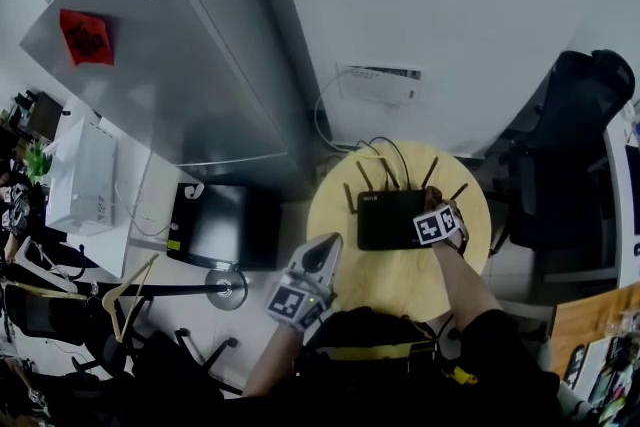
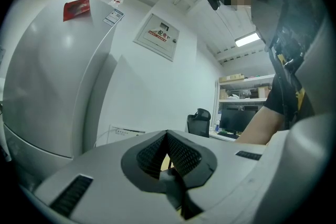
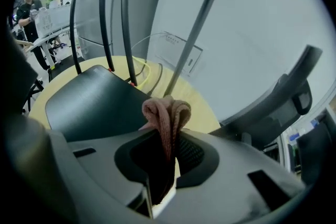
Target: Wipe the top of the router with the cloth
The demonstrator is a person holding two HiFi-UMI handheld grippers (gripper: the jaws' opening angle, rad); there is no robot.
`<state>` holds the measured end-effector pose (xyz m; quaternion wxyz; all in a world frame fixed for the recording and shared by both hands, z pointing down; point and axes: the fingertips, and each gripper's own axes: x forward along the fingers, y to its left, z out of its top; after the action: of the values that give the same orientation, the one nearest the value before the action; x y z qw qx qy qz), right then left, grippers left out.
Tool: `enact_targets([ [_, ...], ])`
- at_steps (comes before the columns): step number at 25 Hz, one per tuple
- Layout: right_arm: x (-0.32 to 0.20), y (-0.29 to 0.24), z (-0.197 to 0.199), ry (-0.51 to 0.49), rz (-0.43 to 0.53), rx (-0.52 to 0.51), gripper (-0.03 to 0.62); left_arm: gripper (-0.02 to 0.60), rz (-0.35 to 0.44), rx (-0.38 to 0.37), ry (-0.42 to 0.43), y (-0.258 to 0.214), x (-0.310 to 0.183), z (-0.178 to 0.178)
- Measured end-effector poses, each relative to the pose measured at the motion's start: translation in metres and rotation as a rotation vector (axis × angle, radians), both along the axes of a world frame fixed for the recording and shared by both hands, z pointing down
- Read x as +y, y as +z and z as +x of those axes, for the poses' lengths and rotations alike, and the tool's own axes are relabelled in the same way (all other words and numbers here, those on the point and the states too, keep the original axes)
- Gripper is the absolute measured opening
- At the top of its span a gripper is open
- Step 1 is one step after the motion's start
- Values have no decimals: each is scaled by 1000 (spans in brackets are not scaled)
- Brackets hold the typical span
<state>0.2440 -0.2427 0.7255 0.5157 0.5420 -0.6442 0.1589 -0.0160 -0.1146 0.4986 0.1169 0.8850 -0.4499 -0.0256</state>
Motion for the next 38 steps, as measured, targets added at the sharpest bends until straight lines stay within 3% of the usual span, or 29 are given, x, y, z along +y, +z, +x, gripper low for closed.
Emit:
enact_targets([
  [8,11,-6,10,29,22,29,63,-6,52,33,15,-10,5,7],
  [12,14,-24,-1,-1,96,-22,63,-5,55,39,12,-11,6,2],
  [14,14,-23,-20,-34,130,-134,63,-6,59,44,8,-12,5,-3],
  [17,17,-20,-72,-112,126,-400,63,-5,68,51,-1,-14,3,-12],
  [21,34,-50,-146,-202,61,-692,63,-6,66,61,-22,-13,3,-22],
  [25,57,-50,-203,-275,-71,-880,63,-6,65,63,-34,-13,6,-28],
  [27,65,-33,-216,-276,-144,-876,63,-6,59,62,-42,-13,8,-31],
  [31,75,7,-218,-246,-233,-728,63,-6,58,52,-64,-11,15,-37],
  [35,73,21,-209,-315,-184,-516,63,-6,46,46,-96,-8,18,-46],
  [38,66,15,-212,-400,-127,-426,63,-6,48,43,-103,-8,16,-46],
])
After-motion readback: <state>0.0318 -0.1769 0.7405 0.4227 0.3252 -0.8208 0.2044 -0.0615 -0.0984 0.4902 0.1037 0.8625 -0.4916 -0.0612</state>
